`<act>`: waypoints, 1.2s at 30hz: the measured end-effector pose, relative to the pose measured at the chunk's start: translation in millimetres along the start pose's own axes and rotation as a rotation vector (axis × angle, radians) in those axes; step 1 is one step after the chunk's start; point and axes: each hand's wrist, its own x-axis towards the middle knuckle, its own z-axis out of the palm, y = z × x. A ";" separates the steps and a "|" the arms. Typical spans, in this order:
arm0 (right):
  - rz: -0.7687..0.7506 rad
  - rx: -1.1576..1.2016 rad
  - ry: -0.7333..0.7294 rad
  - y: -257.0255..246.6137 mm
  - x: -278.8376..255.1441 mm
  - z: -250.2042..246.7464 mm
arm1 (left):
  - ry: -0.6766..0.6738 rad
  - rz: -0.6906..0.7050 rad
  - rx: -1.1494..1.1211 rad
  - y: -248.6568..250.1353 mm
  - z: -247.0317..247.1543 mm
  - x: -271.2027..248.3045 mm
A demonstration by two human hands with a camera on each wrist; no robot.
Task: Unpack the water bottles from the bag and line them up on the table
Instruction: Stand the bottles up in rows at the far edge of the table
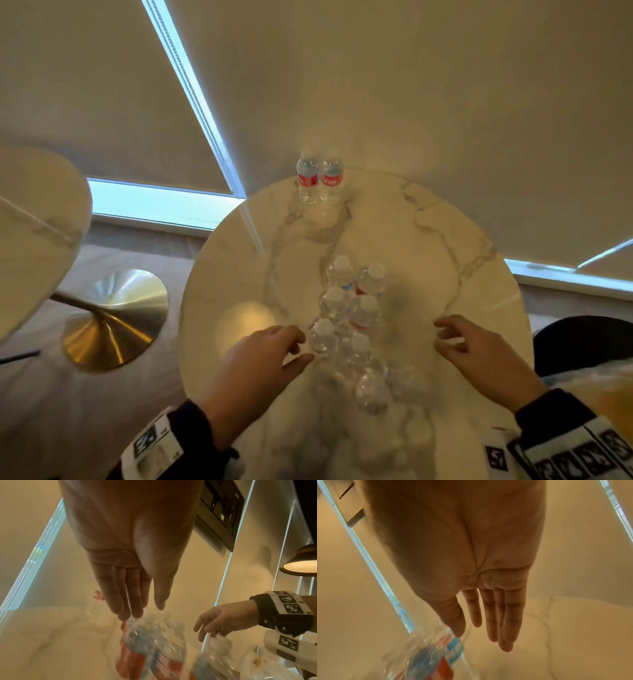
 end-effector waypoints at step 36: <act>-0.162 -0.329 0.303 -131.0 337.5 -101.3 | 0.156 0.228 0.146 40.2 -94.5 441.7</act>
